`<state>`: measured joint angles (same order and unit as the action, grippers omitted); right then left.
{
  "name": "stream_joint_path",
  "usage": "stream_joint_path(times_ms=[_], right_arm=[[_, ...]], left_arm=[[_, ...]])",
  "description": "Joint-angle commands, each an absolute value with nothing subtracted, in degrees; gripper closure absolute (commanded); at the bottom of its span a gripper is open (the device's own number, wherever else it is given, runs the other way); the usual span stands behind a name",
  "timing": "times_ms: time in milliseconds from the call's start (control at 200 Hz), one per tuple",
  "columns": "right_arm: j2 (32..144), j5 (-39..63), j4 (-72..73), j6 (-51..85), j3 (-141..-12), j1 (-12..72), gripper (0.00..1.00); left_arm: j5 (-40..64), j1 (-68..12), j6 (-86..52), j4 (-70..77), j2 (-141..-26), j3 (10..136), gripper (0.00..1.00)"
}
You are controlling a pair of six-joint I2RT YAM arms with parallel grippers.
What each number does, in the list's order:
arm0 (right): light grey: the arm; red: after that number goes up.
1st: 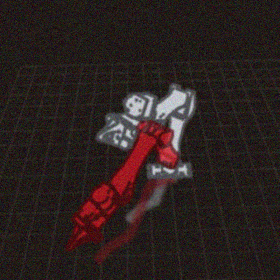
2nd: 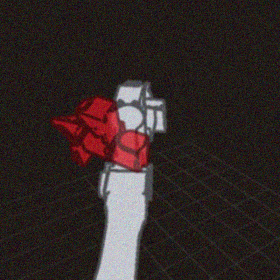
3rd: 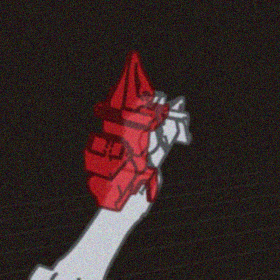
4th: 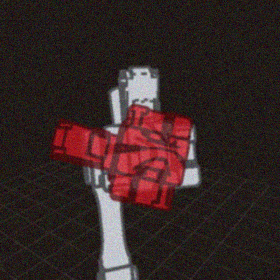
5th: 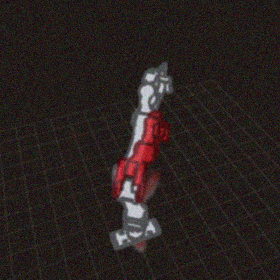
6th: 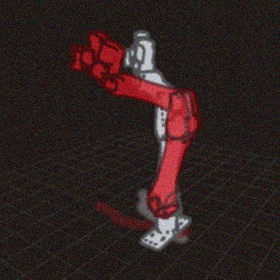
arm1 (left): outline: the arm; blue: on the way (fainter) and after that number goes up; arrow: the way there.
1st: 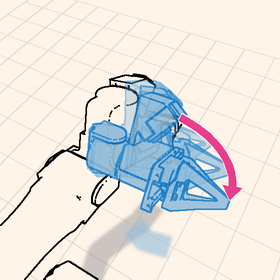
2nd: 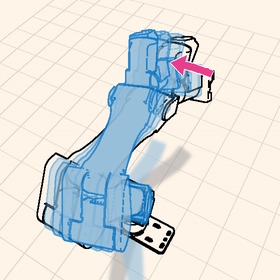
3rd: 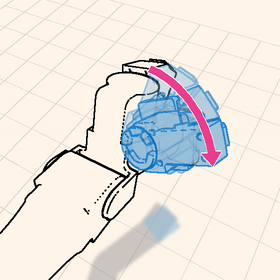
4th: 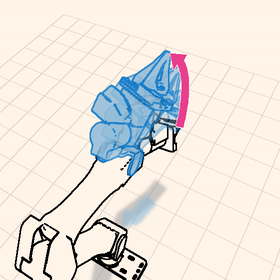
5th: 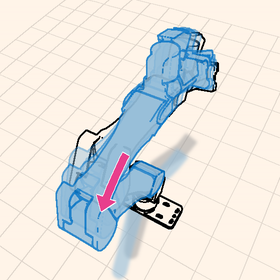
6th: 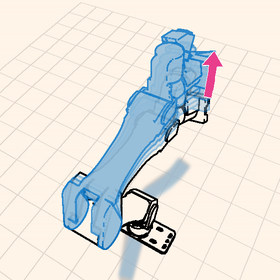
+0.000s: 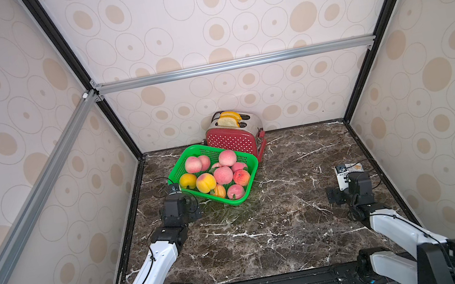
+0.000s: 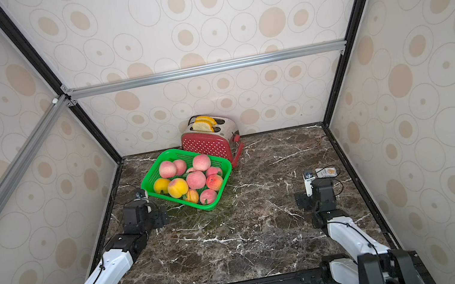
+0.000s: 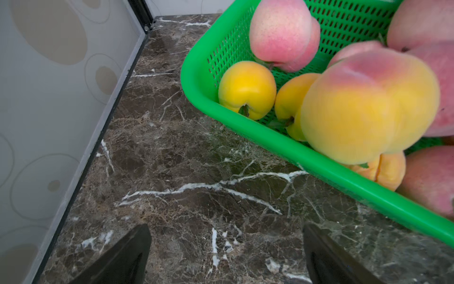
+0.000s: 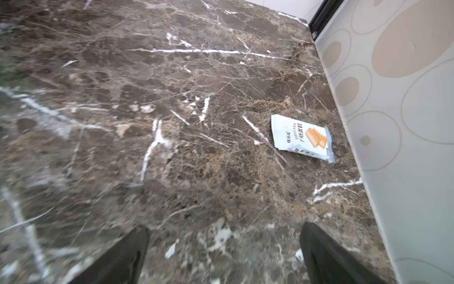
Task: Put the peaches into the basket
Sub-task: Reset both arms
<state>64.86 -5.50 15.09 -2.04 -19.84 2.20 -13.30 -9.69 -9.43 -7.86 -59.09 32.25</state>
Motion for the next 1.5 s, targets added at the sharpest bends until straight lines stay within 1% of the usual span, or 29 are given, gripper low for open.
stream_joint_path(times_ms=[0,65,190,250,275,310,335,376,441,566,641,751,831,1497], right_arm=[[69.9,-1.5,29.6,-1.9,-20.2,0.5,0.00],[72.2,-2.4,36.4,-1.8,-19.1,0.4,0.00],[74.9,-3.1,39.0,-1.0,-20.0,-0.3,0.00],[75.9,-3.8,44.5,-0.6,-18.0,-0.4,0.00],[77.0,-4.6,48.1,-0.1,-16.9,-0.5,0.00],[79.2,-5.4,52.1,0.5,-15.9,-0.4,0.00],[80.9,-5.4,53.9,0.7,-15.9,-0.4,0.00],[83.5,-5.0,54.5,0.6,-16.8,-0.5,0.00],[86.3,-5.1,55.1,0.5,-17.8,-0.4,0.00],[86.8,-5.9,53.1,0.6,-19.0,-0.2,0.00],[87.2,-9.5,49.5,0.7,-21.2,0.7,0.00],[87.8,-12.7,46.8,0.3,-22.9,2.0,0.00],[87.8,-12.7,47.0,0.4,-22.9,2.0,0.00],[87.8,-12.9,47.1,0.2,-22.9,2.1,0.00]], left_arm=[[-12.6,-6.0,-3.7,6.8,-63.6,31.0,0.01],[-11.4,-3.8,-4.7,15.2,-67.8,28.6,0.01],[-12.6,-2.3,-1.4,28.1,-74.1,25.5,0.01],[-13.5,-1.8,-1.3,34.3,-76.5,24.3,0.01],[-12.8,-1.6,-1.5,35.7,-76.8,24.0,0.01],[-11.7,-1.5,-1.4,41.8,-78.7,22.8,0.01],[-10.9,-1.4,-0.5,42.8,-79.5,22.8,0.01],[-10.7,-1.4,0.0,43.6,-80.9,22.8,0.01],[-11.9,-1.3,-0.3,48.9,-83.7,21.7,0.01],[-13.9,-1.3,-1.0,55.2,-88.8,21.1,0.01],[-17.1,-1.2,-2.6,50.5,-88.2,22.9,0.01],[-18.3,-1.2,-3.0,50.7,-88.3,22.9,0.01],[-19.5,-1.2,-3.4,50.3,-88.6,23.4,0.01],[-19.6,-1.2,-3.4,50.3,-88.5,23.3,0.01]])
